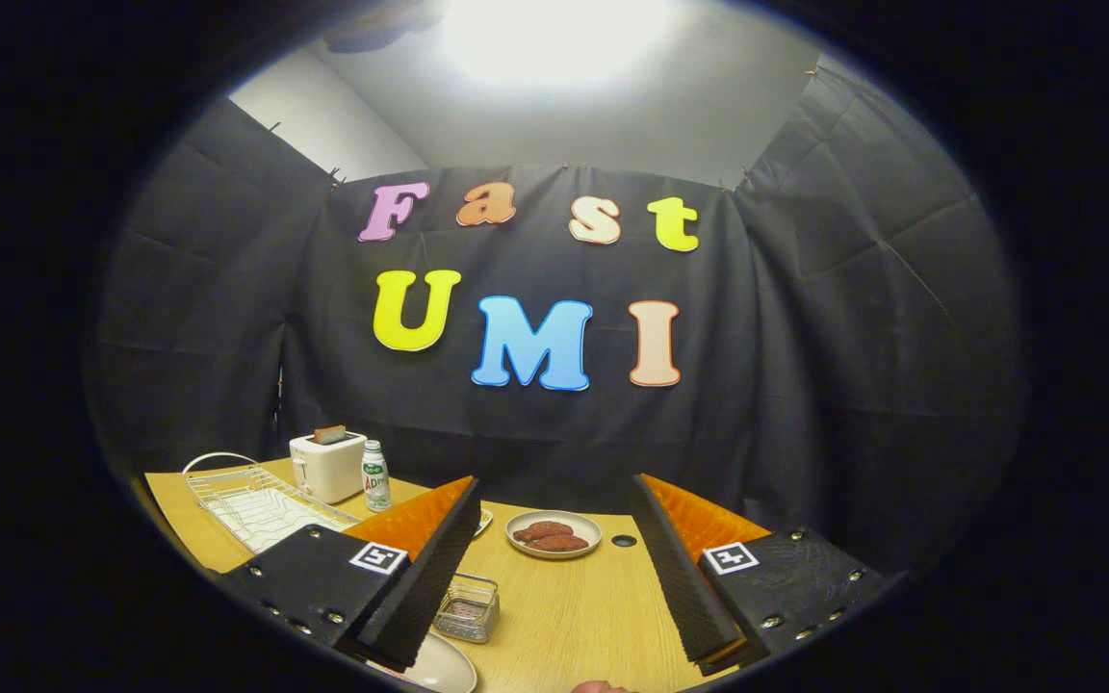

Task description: Take the plate from the dish rack, then take the spoon from the basket and place it into the plate.

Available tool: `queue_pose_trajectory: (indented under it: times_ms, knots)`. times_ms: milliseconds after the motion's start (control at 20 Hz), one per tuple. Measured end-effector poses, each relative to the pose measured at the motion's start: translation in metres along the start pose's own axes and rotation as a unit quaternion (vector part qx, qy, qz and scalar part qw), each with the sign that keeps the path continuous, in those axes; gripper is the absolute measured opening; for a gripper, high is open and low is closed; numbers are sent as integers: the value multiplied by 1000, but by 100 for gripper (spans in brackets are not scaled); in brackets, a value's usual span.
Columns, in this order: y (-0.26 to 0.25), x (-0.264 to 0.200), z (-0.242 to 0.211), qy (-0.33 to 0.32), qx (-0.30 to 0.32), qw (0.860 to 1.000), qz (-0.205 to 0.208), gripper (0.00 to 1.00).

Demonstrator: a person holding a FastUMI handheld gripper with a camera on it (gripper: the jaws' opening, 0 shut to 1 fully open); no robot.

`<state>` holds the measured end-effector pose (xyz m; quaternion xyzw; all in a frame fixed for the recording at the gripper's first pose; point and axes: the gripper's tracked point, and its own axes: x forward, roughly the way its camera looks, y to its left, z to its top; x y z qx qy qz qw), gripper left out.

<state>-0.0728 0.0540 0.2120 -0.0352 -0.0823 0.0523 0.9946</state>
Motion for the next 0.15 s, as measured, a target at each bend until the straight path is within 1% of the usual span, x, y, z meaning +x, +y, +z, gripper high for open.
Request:
queue_pose_trajectory:
  times_ms: [150]
  knots:
    - [-12,7,-28,7,9,1000,-1,96]
